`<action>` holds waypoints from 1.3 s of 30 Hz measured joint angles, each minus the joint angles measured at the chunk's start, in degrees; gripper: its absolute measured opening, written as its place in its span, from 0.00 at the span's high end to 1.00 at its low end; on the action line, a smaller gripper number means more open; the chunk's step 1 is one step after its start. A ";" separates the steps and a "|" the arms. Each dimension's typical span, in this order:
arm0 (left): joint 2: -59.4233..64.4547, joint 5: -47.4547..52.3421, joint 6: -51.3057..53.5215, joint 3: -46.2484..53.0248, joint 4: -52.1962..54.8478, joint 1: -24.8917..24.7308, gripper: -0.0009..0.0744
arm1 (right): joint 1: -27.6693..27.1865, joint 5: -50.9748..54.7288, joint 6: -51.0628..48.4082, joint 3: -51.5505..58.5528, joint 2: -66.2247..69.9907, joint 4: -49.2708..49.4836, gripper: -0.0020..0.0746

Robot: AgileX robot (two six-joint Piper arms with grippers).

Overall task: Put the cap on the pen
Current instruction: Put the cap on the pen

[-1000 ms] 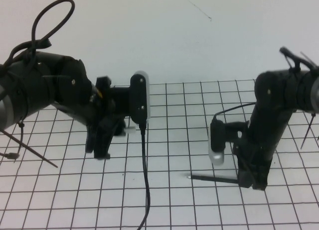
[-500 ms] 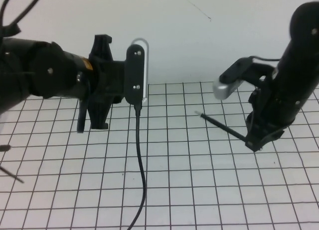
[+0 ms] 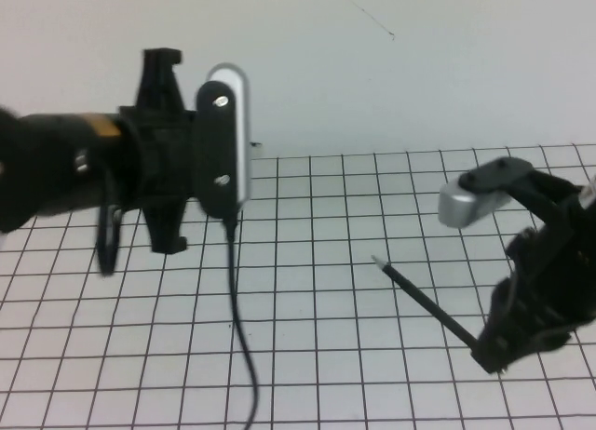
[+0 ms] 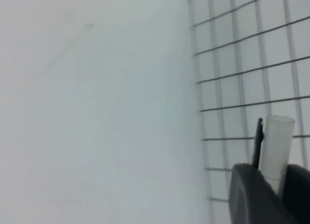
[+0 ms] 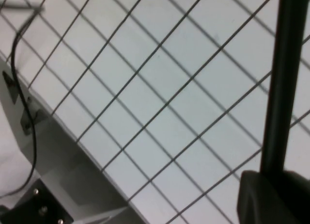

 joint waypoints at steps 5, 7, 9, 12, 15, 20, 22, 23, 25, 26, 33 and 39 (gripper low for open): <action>-9.51 -7.23 4.30 6.97 -0.93 0.00 0.99 | 0.00 0.00 -1.59 4.46 -4.34 2.30 0.98; -12.49 -11.67 4.40 9.90 -1.06 0.00 0.99 | 0.00 0.00 -1.73 5.74 -5.66 4.93 0.98; -14.78 -13.83 4.06 12.58 -1.71 0.00 0.99 | 0.30 0.00 -2.69 6.78 -6.50 7.34 0.98; -16.98 -11.74 2.05 16.56 -4.13 0.00 0.99 | 2.42 0.00 -2.96 6.77 -6.73 7.40 0.98; -19.24 -8.83 1.93 20.68 -4.38 -0.96 0.99 | 5.84 0.00 -3.10 6.77 -6.73 6.88 0.98; -25.28 -9.58 1.93 26.77 -5.83 -3.92 0.99 | 12.86 0.00 -4.81 6.77 -6.73 6.75 0.98; -27.42 -10.49 1.93 28.88 -6.47 -5.91 0.99 | 15.20 0.00 -4.80 6.77 -7.10 6.75 0.98; -28.42 -10.63 1.93 29.90 -6.60 -7.05 0.99 | 16.41 0.00 -4.80 6.77 -7.10 6.75 0.98; -30.07 -10.52 1.93 32.30 -6.60 -8.77 0.99 | 18.08 0.00 -4.80 6.77 -7.10 6.75 0.98; -30.86 -9.54 1.93 33.50 -6.60 -9.54 0.99 | 18.32 0.00 -4.80 6.77 -7.10 6.75 0.98; -34.60 -14.50 7.58 42.00 -5.84 -12.93 0.99 | 18.32 -7.12 -4.80 6.77 -7.10 6.56 0.98; -35.05 -19.89 7.75 43.47 -6.02 -14.76 0.99 | 18.32 -9.80 -4.80 6.65 -2.78 10.35 0.98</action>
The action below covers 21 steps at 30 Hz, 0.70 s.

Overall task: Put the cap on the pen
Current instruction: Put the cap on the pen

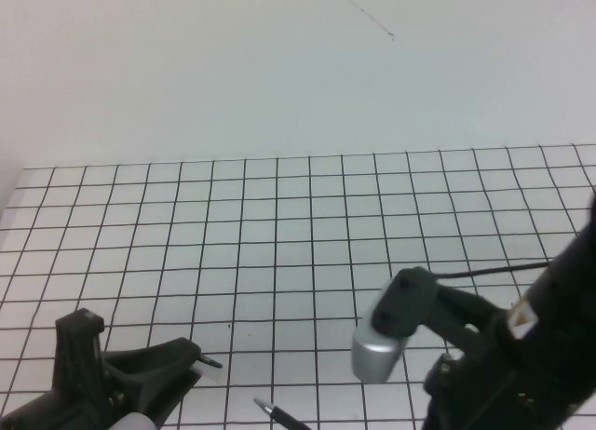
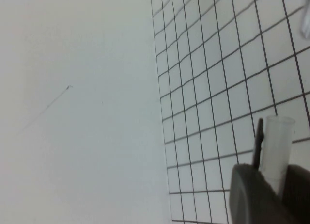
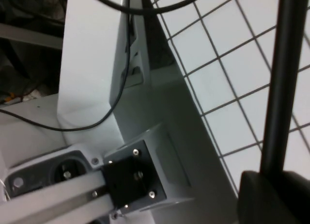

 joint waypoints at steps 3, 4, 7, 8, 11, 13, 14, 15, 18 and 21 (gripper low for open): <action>0.00 0.00 0.09 0.00 -0.15 -0.08 0.99 | 0.00 -0.32 0.00 0.00 2.17 1.23 0.98; 0.00 0.00 0.09 0.00 -0.14 -0.08 0.99 | 0.00 -0.42 -0.29 -0.10 2.42 1.32 0.98; 0.00 0.00 0.09 0.00 -0.14 -0.08 0.99 | 0.00 -1.02 -0.42 -0.23 2.39 0.43 0.98; 0.00 0.00 0.09 0.00 -0.14 -0.08 0.99 | 0.00 -1.02 -0.42 -0.63 2.41 -0.08 0.98; 0.00 0.51 0.09 0.00 -0.14 -0.08 0.99 | 0.00 -0.68 -0.52 -1.97 2.41 0.34 0.98; 0.00 1.42 0.09 0.00 -0.14 -0.08 0.99 | 0.00 -0.68 -0.99 -2.85 2.41 0.34 0.98; 0.00 1.54 0.09 0.00 -0.14 -0.08 0.99 | 0.00 -0.68 -1.10 -3.29 2.41 0.34 0.98; 0.00 1.68 0.09 0.00 -0.14 -0.08 0.99 | 0.00 -0.68 -1.07 -3.42 2.41 0.34 0.98; 0.00 1.68 0.09 0.00 -0.14 -0.08 0.99 | 0.00 -0.54 -1.07 -3.42 2.53 0.49 0.98; 0.00 1.68 0.09 0.00 -0.14 -0.08 0.99 | 0.00 -0.23 -1.07 -3.42 2.53 1.88 0.98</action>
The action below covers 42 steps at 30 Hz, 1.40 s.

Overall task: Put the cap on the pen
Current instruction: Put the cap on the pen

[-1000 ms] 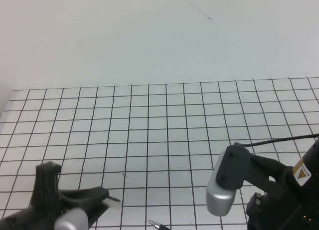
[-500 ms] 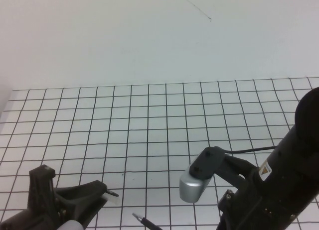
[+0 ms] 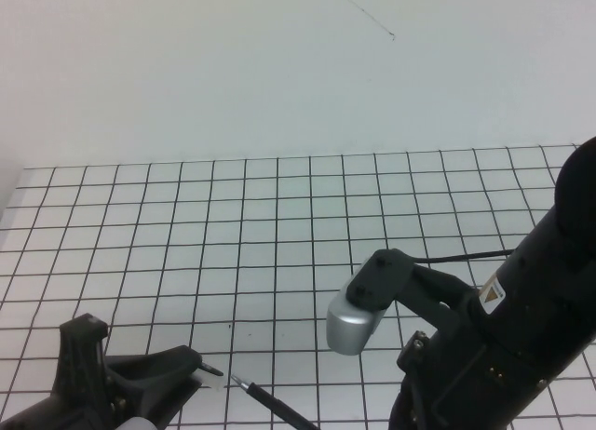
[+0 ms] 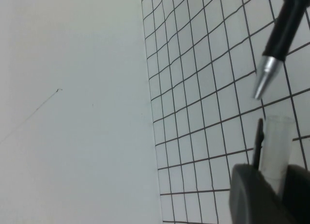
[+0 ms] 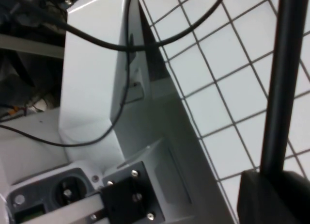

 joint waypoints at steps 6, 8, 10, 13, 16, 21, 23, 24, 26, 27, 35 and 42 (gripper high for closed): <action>0.00 0.00 0.00 0.00 -0.81 0.00 0.99 | 0.00 0.10 0.00 0.00 0.00 0.39 0.98; 0.00 0.00 0.00 0.00 -0.81 0.00 0.99 | 0.00 0.09 0.00 0.00 0.00 0.39 0.98; 0.00 0.00 0.00 0.00 -0.81 0.00 0.99 | 0.00 0.09 0.00 0.00 0.11 0.39 0.98; 0.00 -0.10 0.00 0.00 -0.81 0.00 0.99 | 0.00 0.09 -0.05 0.00 1.12 0.84 0.98; 0.00 -0.10 0.00 0.00 -0.81 0.00 0.99 | 0.10 0.89 -0.40 0.00 2.52 1.60 0.98; 0.00 -0.10 0.00 0.00 -0.81 0.00 0.99 | 0.40 0.98 -1.29 0.00 3.55 2.03 0.98; 0.00 0.00 0.00 0.00 -0.81 0.00 0.99 | 0.40 1.14 -1.30 0.00 3.55 2.14 0.98; 0.00 0.00 0.00 0.00 -0.81 0.00 0.99 | 0.40 1.45 -1.30 0.00 3.55 2.14 0.98; 0.00 0.00 0.13 0.00 -0.81 0.00 0.99 | 0.40 2.35 -1.30 0.00 3.55 2.14 0.98; 0.00 0.00 0.13 0.00 -0.81 0.00 0.99 | 0.40 2.89 -1.30 0.00 3.55 2.14 0.98; 0.00 0.97 0.13 0.00 -0.81 0.00 0.99 | 0.40 3.08 -1.30 0.00 3.55 1.91 0.98; 0.00 3.01 0.13 0.00 -0.22 0.00 0.99 | 0.40 2.20 -1.30 0.00 3.55 1.42 0.98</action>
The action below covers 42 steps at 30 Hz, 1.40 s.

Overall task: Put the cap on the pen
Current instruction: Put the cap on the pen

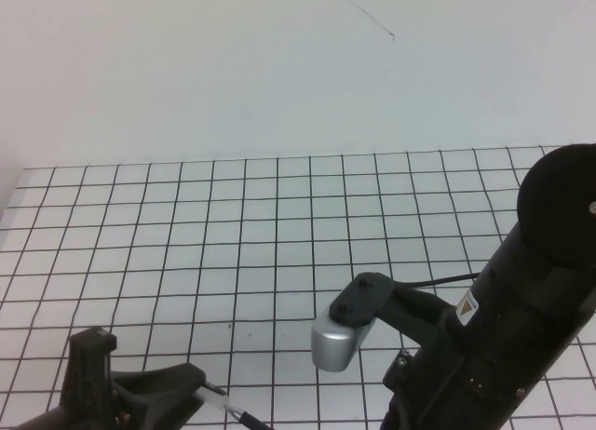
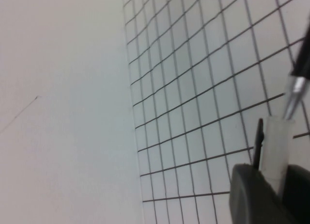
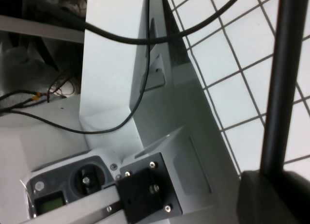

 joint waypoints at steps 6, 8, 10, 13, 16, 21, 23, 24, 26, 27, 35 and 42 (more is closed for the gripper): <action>0.00 0.70 0.00 0.00 0.38 0.00 0.99 | 0.00 -0.50 0.00 0.00 0.47 -0.69 0.98; -0.27 0.70 0.00 0.00 0.38 0.00 0.99 | 0.00 -1.15 0.00 0.00 0.47 -0.79 0.98; -0.25 0.70 0.00 0.00 0.38 0.00 0.99 | 0.00 -1.55 0.00 0.00 0.47 -0.77 0.98; -0.29 0.70 0.00 0.00 0.46 0.00 0.99 | 0.00 -1.71 0.00 0.00 0.47 -0.77 0.98; -0.29 1.07 0.46 0.00 0.46 0.00 0.99 | 0.00 -1.98 0.00 0.00 0.47 -0.77 0.98; -0.38 2.37 2.57 0.00 0.46 0.00 0.99 | 0.00 -1.46 0.00 0.00 0.47 -0.77 0.98; -0.38 3.18 4.05 0.00 0.46 0.00 0.99 | 0.00 -1.20 -0.10 0.00 0.47 -0.77 0.98; -0.38 3.18 4.62 0.00 0.46 0.00 0.99 | 0.00 -1.20 -0.10 0.00 0.47 -0.77 0.98; -0.38 3.28 5.71 0.00 0.46 0.00 0.99 | 0.00 -1.20 -0.36 0.00 0.47 -0.52 0.98; -0.38 3.28 5.71 0.00 0.46 0.00 0.99 | 0.00 -1.20 -0.79 0.00 0.47 -0.22 0.98; -0.38 4.82 5.57 0.00 -0.45 0.00 0.99 | 0.00 -1.72 -2.87 0.00 1.66 2.20 0.98; -0.38 5.17 5.57 0.00 -1.46 0.00 0.99 | 0.00 -4.53 -3.26 0.00 1.64 2.37 0.98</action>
